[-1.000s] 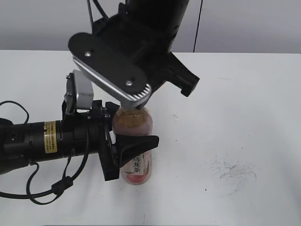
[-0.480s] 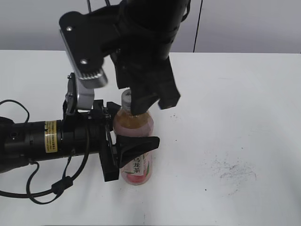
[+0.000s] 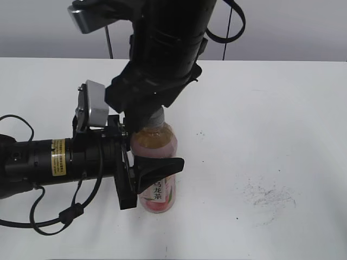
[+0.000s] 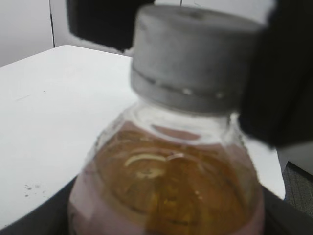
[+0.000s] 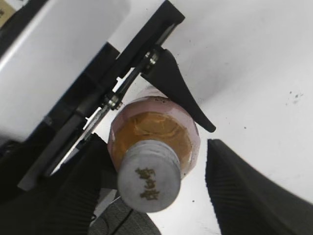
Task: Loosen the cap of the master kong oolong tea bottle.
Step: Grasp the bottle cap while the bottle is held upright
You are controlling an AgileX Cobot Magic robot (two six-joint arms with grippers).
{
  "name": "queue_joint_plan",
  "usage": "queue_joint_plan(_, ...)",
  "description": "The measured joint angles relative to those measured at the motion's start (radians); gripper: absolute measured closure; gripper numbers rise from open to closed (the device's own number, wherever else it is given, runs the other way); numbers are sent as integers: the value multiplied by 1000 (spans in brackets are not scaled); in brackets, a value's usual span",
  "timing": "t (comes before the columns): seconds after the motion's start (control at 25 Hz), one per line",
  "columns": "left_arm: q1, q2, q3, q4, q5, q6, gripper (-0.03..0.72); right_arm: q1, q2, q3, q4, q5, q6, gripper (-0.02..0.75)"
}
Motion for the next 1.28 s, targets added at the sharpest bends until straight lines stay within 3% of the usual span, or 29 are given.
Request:
queue_joint_plan(0.28,0,0,0,1,0,0,244,0,0,0,-34,0,173,248)
queue_joint_plan(0.6,0,0,-1,0,0,0,244,0,0,0,-19,0,169,452)
queue_joint_plan(0.68,0,0,-1,0,0,0,244,0,0,0,-18,0,132,459)
queue_joint_plan(0.92,0,0,-1,-2,1,0,244,0,0,0,-14,-3,-161,459)
queue_joint_plan(1.28,0,0,-1,-5,2,-3,244,0,0,0,-11,11,-887,462)
